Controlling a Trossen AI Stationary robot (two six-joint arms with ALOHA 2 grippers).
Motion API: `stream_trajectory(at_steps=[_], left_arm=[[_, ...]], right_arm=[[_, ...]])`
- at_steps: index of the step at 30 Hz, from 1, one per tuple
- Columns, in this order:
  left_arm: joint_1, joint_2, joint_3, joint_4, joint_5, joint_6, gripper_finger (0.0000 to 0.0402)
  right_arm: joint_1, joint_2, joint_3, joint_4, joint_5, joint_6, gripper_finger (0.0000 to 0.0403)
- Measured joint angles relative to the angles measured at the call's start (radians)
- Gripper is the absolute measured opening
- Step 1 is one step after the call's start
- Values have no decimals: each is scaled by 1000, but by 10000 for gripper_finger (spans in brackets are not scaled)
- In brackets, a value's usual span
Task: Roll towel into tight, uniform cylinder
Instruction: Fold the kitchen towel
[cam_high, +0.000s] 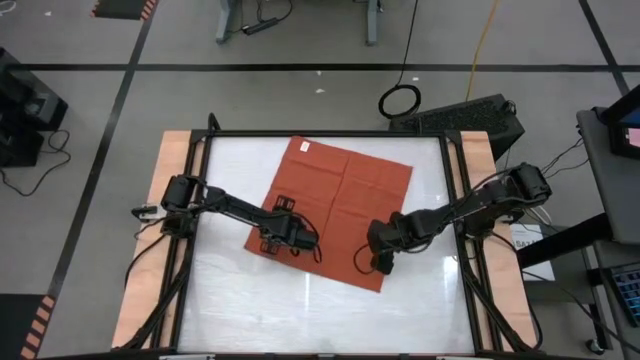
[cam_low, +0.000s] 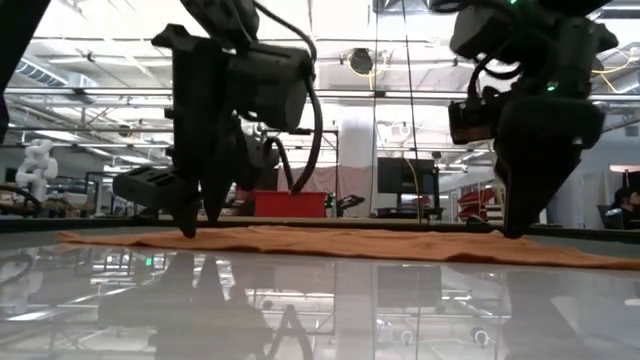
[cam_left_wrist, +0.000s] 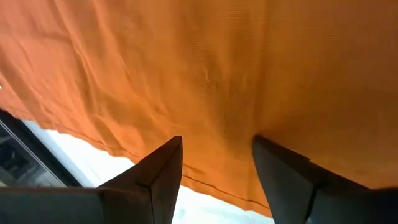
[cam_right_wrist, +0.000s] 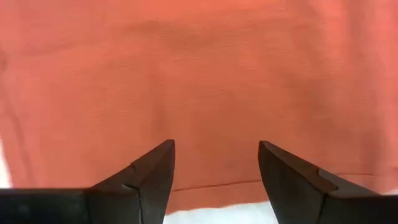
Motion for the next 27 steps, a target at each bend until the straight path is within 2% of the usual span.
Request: stream_trajectory(at_steps=[6, 14, 18, 23, 25, 27], left_arm=[[56, -2, -14, 12, -11, 0, 202], [101, -1, -14, 10, -90, 69, 202], [116, -1, -14, -31, -125, 80, 203], [116, -2, -14, -174, -281, 70, 203], [116, -18, -14, -201, -299, 49, 203], [112, -41, -13, -192, -280, 20, 203]], right_arm=[[72, 64, 0, 117, -4, 76, 221], [146, 174, 4, 478, -23, 134, 221], [170, 204, 8, 620, -80, 131, 221], [185, 185, 75, 522, -122, 68, 221], [186, 168, 119, 414, -110, 30, 221], [186, 152, 173, 263, -54, -15, 221]])
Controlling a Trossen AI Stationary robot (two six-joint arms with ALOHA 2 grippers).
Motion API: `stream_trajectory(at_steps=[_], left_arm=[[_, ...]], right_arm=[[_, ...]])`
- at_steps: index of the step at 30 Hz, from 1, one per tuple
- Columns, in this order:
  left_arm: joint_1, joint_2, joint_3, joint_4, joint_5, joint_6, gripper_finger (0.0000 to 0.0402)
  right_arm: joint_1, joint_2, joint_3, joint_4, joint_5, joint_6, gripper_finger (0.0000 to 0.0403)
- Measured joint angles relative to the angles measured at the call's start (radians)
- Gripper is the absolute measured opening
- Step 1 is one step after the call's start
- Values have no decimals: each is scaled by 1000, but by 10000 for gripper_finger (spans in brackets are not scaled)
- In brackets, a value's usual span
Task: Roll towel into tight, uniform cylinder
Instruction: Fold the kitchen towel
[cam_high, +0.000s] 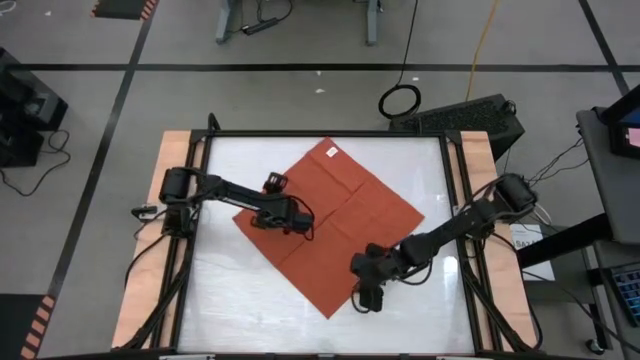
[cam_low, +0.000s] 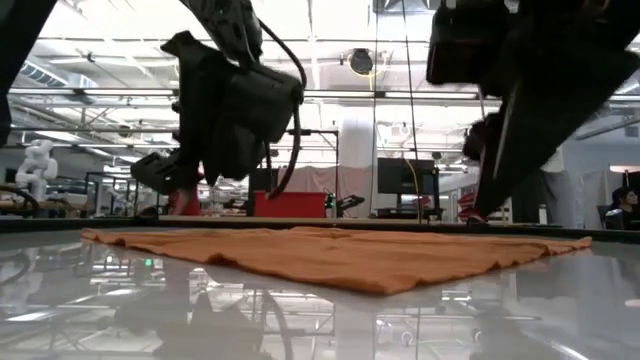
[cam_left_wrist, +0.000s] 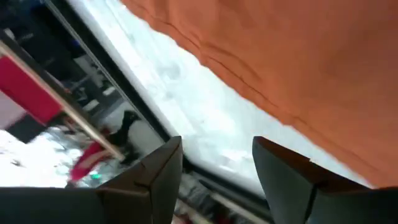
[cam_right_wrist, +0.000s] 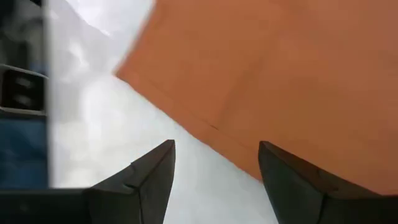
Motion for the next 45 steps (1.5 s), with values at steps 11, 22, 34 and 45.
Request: stream_trajectory(at_steps=[11, 22, 34, 45], left_arm=[[-86, -75, 0, 254, 439, -177, 203], [-156, -76, 0, 424, 512, -200, 202], [-112, -70, 0, 410, 421, -113, 202], [-26, -70, 0, 417, 421, 33, 202]], right_arm=[[-63, -8, 137, -630, 347, -78, 221], [-179, -8, -47, -571, 309, -84, 221], [-133, -15, -118, -402, 192, 52, 220], [0, -9, -81, -196, 69, 205, 221]])
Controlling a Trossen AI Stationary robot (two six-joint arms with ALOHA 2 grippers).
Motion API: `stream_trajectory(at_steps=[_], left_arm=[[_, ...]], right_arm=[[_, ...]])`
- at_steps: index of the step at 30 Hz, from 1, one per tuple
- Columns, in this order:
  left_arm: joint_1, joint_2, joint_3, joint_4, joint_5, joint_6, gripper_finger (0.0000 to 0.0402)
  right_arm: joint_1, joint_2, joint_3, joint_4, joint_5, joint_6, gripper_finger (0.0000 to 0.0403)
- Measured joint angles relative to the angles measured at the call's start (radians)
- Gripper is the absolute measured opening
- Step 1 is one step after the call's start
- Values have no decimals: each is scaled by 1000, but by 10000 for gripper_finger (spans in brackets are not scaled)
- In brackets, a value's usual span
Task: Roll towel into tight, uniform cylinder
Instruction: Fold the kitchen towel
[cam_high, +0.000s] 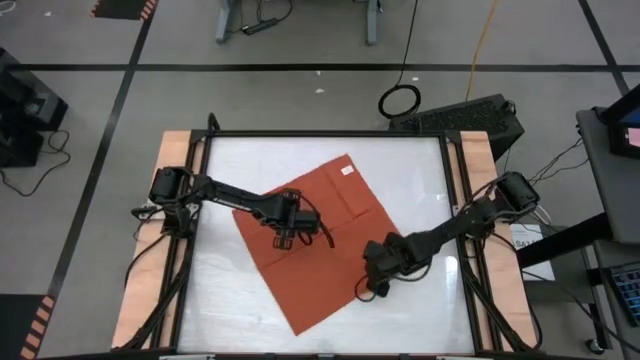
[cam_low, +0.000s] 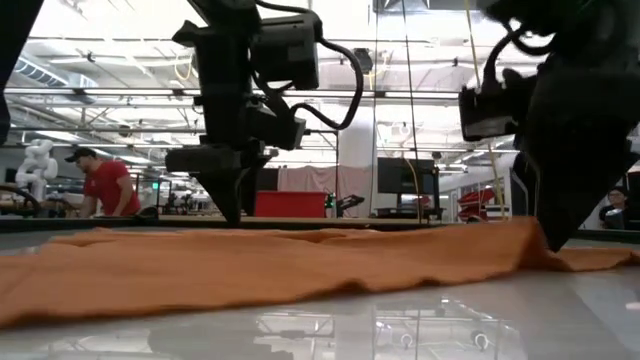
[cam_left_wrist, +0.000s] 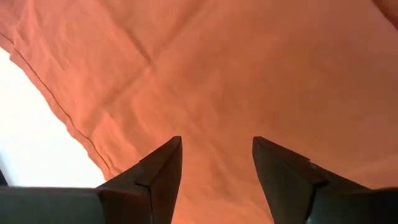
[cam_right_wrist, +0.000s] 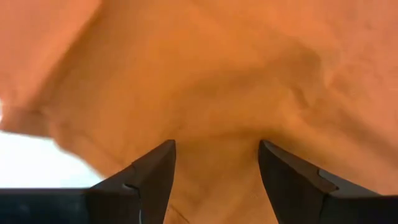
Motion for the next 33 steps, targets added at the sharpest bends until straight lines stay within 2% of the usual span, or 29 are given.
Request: stream_trajectory(at_steps=[8, 14, 18, 23, 29, 33], left_arm=[[46, 0, 0, 30, 44, 78, 202], [75, 18, 1, 83, 69, 102, 202], [87, 56, 1, 110, 60, 130, 202], [91, 78, 3, 187, -3, 180, 202], [99, 83, 0, 299, -109, 362, 202], [128, 83, 0, 387, -123, 468, 202]], right_arm=[[68, 1, -1, 214, -1, 52, 221], [87, 1, 0, 262, 12, 75, 221], [90, 1, 0, 236, 18, 70, 221], [93, 0, 0, 213, 45, 58, 221], [98, -1, 2, 135, 89, 45, 221], [98, -1, 2, 7, 140, 49, 221]])
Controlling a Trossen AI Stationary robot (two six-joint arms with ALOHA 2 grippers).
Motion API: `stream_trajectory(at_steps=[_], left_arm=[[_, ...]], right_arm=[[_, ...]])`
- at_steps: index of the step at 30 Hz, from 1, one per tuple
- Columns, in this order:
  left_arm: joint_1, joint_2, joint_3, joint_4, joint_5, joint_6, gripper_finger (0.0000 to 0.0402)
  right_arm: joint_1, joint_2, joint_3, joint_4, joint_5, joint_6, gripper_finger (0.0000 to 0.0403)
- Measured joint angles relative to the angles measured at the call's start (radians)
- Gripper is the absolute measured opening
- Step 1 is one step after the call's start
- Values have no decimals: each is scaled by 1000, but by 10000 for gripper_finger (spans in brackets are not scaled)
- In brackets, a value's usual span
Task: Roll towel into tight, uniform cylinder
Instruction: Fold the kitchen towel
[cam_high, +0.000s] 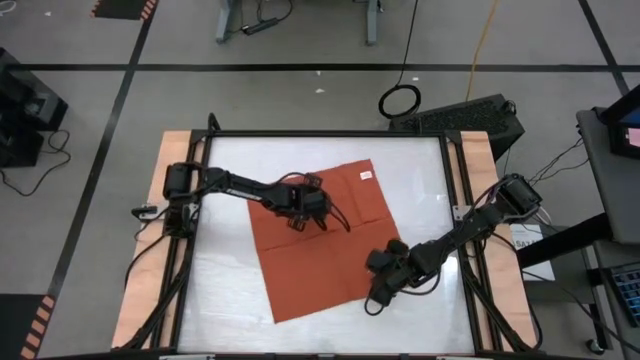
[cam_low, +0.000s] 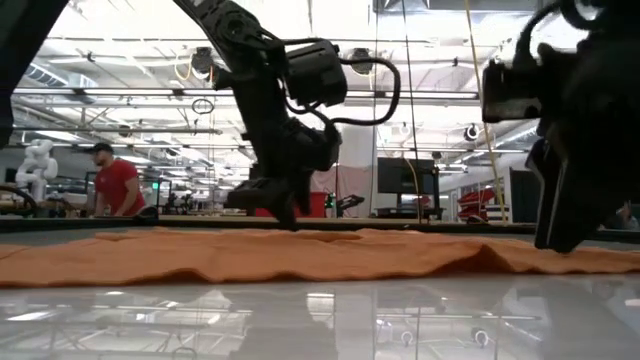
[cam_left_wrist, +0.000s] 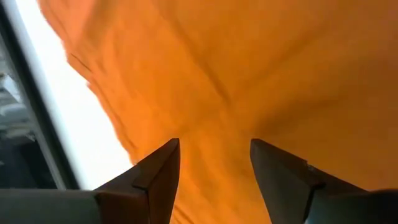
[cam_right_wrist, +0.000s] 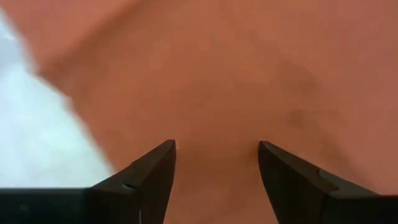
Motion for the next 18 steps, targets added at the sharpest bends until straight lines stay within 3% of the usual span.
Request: stream_trajectory(at_steps=[5, 10, 18], left_arm=[[43, 0, 0, 66, -18, 100, 202], [79, 0, 0, 75, -30, 75, 202], [45, -2, 1, -210, 37, -146, 202]], right_arm=[[0, 0, 0, -48, 16, -5, 221], [-2, -1, 0, -54, 16, -22, 221], [-2, -17, 1, -155, 15, -24, 221]])
